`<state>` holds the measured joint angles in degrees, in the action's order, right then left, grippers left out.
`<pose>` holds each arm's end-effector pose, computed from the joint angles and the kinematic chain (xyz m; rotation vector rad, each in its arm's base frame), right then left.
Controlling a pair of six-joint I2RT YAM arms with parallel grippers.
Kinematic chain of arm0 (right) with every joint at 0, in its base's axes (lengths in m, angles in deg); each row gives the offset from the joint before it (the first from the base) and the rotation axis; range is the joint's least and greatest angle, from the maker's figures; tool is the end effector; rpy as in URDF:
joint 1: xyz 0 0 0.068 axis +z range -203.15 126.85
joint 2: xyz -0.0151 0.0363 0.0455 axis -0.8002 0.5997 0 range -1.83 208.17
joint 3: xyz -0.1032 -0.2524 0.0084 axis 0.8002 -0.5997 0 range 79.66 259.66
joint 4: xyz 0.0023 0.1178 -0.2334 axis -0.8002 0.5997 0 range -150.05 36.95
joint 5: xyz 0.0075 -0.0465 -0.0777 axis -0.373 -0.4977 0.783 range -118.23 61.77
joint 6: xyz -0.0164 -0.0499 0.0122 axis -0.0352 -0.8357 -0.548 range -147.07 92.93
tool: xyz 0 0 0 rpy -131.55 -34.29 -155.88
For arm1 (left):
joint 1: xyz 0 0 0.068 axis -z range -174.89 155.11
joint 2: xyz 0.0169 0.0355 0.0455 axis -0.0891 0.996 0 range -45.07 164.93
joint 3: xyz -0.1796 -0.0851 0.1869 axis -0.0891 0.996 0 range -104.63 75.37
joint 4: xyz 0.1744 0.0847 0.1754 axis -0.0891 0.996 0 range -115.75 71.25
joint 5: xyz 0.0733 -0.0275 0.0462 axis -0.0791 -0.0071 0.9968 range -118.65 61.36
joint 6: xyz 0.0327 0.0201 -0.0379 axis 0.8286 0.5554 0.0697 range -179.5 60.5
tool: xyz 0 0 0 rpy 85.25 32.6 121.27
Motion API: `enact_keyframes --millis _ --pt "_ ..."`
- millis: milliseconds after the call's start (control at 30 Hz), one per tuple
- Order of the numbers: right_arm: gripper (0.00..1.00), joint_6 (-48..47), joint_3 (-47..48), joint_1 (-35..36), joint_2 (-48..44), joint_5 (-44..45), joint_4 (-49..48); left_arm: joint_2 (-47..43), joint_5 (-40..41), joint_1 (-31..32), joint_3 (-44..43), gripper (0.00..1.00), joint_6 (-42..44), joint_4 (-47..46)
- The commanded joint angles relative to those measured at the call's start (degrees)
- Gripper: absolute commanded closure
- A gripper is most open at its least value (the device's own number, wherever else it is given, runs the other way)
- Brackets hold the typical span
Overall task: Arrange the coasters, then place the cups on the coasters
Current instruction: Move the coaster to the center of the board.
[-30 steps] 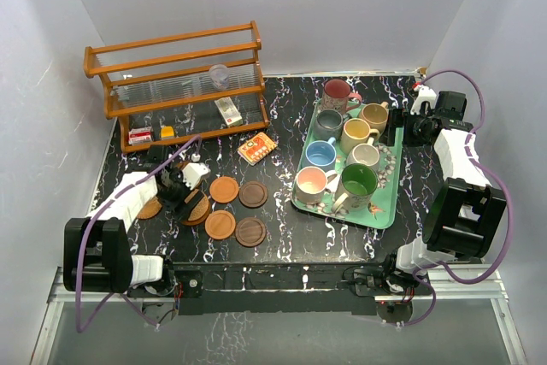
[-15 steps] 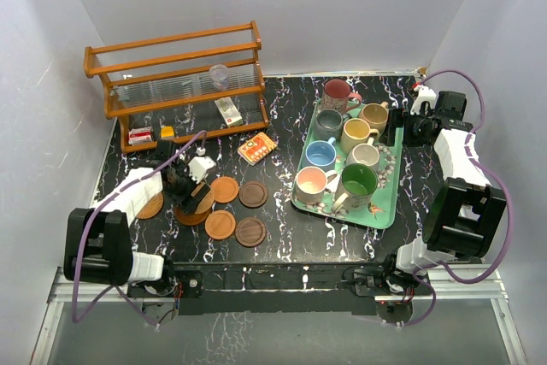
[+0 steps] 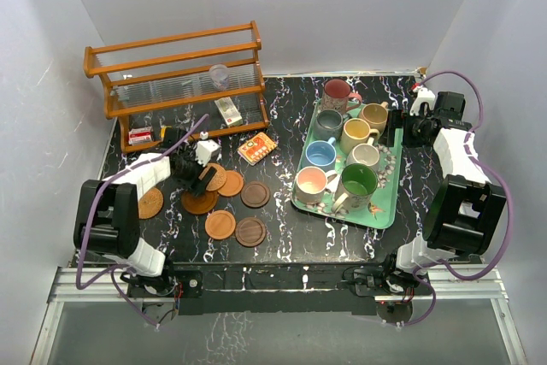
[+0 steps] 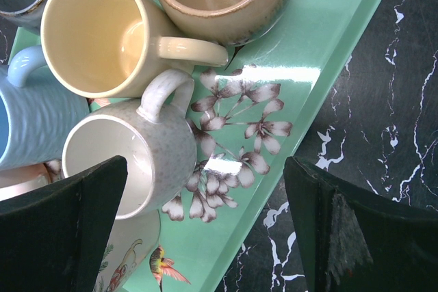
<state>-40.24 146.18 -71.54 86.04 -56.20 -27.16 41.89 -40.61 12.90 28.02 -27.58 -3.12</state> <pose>0.3106 -0.0856 0.2586 -0.0831 2.3993 0.3635 0.2800 -0.0457 0.1708 0.9545 2.4437 -0.1332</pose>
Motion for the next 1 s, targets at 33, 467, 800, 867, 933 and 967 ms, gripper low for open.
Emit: enact_keyframes --millis 33,467,800,867,933,967 --pt "0.02 0.0 1.0 -0.1 -0.1 0.7 -1.5 1.7 -2.6 0.9 -3.4 0.29 -3.2 -3.2" --pt "0.02 -0.2 1.0 -0.1 0.3 1.1 -1.5 6.3 -7.5 1.9 -8.1 0.39 -8.2 -4.2" --pt "0.02 -0.3 1.0 -0.1 0.3 1.4 -1.4 10.8 -6.2 5.0 -10.8 0.42 -9.9 -7.4" --pt "0.02 -0.3 1.0 -0.1 0.4 1.4 -1.4 11.2 -6.3 5.0 -11.6 0.42 -10.4 -6.9" --pt "0.02 -0.3 1.0 -0.1 0.4 1.4 -1.4 10.6 -6.0 5.1 -11.8 0.42 -10.5 -5.4" --pt "0.02 -0.3 1.0 -0.1 0.4 1.4 -1.4 9.9 -5.8 5.1 -11.4 0.41 -10.1 -4.6"
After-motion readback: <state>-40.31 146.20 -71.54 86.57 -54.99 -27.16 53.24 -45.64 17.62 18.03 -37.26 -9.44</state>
